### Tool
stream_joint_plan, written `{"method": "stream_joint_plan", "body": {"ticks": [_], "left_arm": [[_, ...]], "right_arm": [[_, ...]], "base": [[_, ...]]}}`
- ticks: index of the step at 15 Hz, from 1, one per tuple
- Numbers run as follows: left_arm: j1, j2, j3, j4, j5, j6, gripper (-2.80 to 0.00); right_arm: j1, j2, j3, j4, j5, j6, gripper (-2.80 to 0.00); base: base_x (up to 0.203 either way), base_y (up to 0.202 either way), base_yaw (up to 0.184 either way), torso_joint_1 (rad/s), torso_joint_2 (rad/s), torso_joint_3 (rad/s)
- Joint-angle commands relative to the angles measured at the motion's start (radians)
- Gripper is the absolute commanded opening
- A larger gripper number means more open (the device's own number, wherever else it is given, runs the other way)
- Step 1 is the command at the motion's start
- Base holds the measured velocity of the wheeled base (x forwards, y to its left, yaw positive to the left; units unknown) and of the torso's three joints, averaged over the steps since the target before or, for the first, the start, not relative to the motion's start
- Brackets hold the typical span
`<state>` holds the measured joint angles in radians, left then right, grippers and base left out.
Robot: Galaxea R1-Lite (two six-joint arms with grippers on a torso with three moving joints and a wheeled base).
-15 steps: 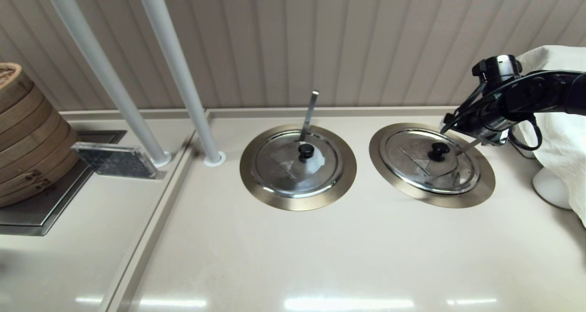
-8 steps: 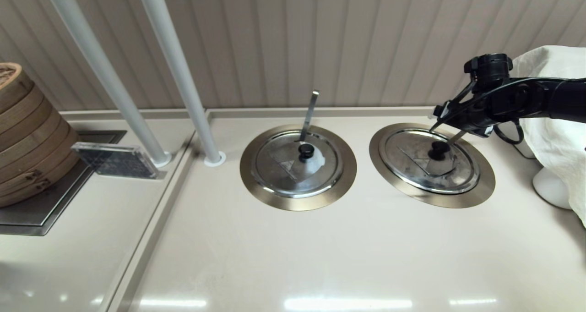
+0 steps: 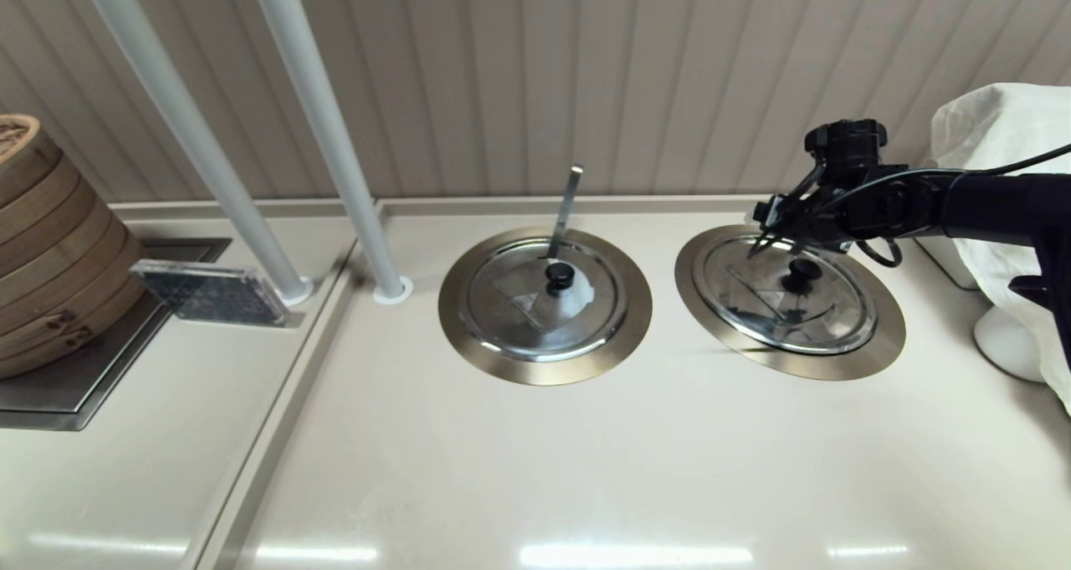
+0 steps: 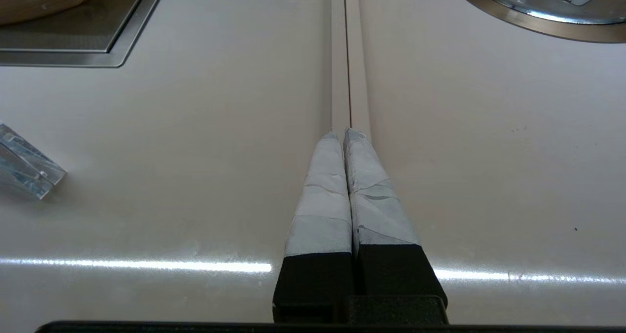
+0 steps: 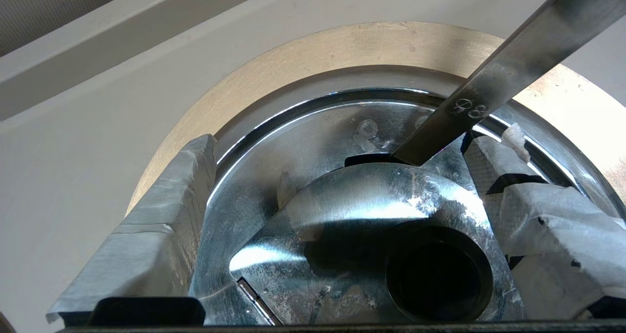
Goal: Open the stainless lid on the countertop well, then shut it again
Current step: Put the spoon in the groove
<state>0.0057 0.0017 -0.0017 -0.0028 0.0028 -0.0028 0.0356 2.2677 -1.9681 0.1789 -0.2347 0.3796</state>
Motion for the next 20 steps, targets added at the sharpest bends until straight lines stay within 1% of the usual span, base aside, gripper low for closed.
{"method": "stream_joint_plan", "body": {"ticks": [1, 3, 11, 13, 17, 20], "left_arm": [[0.0, 0.0, 0.0, 0.0, 0.0, 0.0, -2.8], [0.0, 0.0, 0.0, 0.0, 0.0, 0.0, -2.8], [0.0, 0.0, 0.0, 0.0, 0.0, 0.0, -2.8], [0.0, 0.0, 0.0, 0.0, 0.0, 0.0, -2.8], [0.0, 0.0, 0.0, 0.0, 0.0, 0.0, -2.8], [0.0, 0.0, 0.0, 0.0, 0.0, 0.0, -2.8]], "right_arm": [[0.004, 0.008, 0.0, -0.007, -0.002, -0.009, 0.0], [0.018, 0.013, 0.0, -0.026, -0.002, -0.018, 0.0], [0.023, 0.001, 0.003, -0.032, -0.002, -0.014, 0.0], [0.023, -0.034, 0.014, -0.027, -0.004, -0.01, 0.0], [0.001, -0.031, 0.009, -0.023, -0.011, -0.011, 0.0], [-0.013, -0.01, 0.007, -0.048, -0.012, -0.014, 0.0]], "base": [[0.0, 0.0, 0.0, 0.0, 0.0, 0.0], [0.0, 0.0, 0.0, 0.0, 0.0, 0.0], [0.0, 0.0, 0.0, 0.0, 0.0, 0.0], [0.0, 0.0, 0.0, 0.0, 0.0, 0.0], [0.0, 0.0, 0.0, 0.0, 0.0, 0.0], [0.0, 0.0, 0.0, 0.0, 0.0, 0.0]]}}
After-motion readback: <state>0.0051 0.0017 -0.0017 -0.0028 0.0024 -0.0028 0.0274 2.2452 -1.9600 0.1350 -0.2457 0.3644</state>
